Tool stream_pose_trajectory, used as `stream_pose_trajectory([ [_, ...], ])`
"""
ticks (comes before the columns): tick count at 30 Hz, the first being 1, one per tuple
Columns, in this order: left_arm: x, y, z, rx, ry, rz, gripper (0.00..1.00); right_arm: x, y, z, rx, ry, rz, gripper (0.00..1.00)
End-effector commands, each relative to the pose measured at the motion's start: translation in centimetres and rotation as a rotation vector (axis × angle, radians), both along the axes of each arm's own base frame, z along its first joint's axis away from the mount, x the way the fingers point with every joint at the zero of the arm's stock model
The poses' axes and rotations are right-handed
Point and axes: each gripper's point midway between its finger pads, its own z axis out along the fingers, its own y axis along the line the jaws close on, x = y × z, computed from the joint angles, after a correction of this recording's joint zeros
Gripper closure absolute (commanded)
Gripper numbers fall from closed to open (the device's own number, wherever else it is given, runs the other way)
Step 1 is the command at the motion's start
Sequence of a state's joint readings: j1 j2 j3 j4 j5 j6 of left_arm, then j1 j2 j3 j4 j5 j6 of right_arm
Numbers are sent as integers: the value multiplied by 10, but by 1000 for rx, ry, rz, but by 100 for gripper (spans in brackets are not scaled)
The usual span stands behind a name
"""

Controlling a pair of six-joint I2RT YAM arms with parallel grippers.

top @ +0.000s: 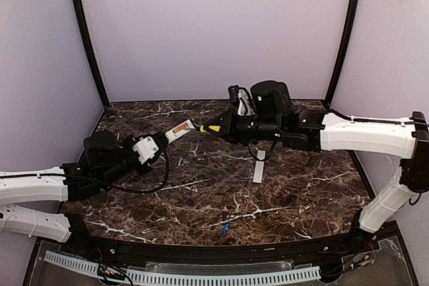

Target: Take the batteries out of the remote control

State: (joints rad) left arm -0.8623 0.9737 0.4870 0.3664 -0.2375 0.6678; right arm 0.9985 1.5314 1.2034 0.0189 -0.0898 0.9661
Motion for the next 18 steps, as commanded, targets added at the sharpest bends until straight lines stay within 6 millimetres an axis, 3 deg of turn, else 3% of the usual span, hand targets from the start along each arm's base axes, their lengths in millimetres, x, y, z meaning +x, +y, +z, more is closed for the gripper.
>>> stream_pose_trajectory([
  [1,-5,-1,3,9,-31,-20,100,3,-3,-1,-121,-94,47,100],
  [6,-8,-3,-6,56,-21,-46,100,-10,-8,3,-283,-258,204,100],
  [13,-26,-14,-16,78,25,-172,100,-40,-30,33,-396,-634,447,100],
  [18,-35,-19,-20,86,47,-227,100,-47,-37,27,-493,-749,550,100],
])
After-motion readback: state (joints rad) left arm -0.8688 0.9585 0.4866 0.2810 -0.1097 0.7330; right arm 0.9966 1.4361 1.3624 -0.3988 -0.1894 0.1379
